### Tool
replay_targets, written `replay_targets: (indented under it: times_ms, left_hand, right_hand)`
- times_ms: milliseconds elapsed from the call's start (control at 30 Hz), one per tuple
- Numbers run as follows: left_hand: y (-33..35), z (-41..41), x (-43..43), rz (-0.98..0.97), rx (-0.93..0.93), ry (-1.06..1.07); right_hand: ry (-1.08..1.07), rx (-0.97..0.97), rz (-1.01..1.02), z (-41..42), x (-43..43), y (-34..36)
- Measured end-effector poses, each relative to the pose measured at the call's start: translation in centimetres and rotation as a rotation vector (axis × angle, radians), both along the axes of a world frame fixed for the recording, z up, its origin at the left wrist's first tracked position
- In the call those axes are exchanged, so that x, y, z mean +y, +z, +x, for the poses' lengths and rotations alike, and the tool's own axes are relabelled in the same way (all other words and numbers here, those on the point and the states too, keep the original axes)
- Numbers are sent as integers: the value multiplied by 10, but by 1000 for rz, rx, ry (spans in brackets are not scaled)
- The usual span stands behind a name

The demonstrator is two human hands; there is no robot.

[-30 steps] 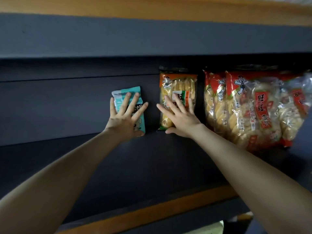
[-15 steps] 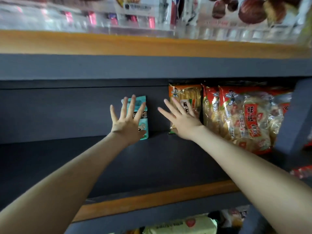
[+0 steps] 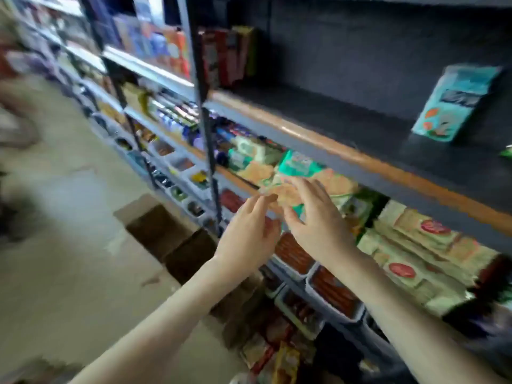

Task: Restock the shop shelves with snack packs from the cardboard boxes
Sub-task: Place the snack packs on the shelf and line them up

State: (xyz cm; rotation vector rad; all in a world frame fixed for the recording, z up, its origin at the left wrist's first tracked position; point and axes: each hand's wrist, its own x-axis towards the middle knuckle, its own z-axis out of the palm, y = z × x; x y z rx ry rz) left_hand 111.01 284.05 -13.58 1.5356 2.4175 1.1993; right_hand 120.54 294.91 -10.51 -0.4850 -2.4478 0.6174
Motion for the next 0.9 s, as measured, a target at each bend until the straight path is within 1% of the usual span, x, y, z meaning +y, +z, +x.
replay_targets:
  times_ms: [67, 233, 333, 433, 500, 600, 733, 800, 900]
  left_hand:
    - [-35, 8, -85, -117, -88, 175]
    - [-82, 47, -271, -417, -242, 562]
    - [-114, 73, -362, -431, -380, 827]
    - [-149, 96, -436, -457, -519, 1044]
    - [-171, 107, -474, -505, -574, 1135]
    - [-198, 111, -517, -510, -685, 1211]
    - [-233, 93, -558, -494, -808, 1233]
    - [-253, 80, -572, -513, -837, 1231]
    - [-284, 62, -589, -558, -890, 1235]
  right_hand:
    - [204, -126, -69, -18, -68, -37]
    - [656, -369, -109, -52, -227, -101]
    - [839, -483, -117, -63, -312, -128]
    - [968, -602, -131, -71, -384, -155]
    - [1020, -656, -86, -78, -426, -180]
    - [1011, -733, 56, -96, -474, -220]
    - [929, -816, 274, -137, -515, -269]
    - [903, -853, 361, -162, -531, -295]
    - [930, -819, 478, -197, -552, -333]
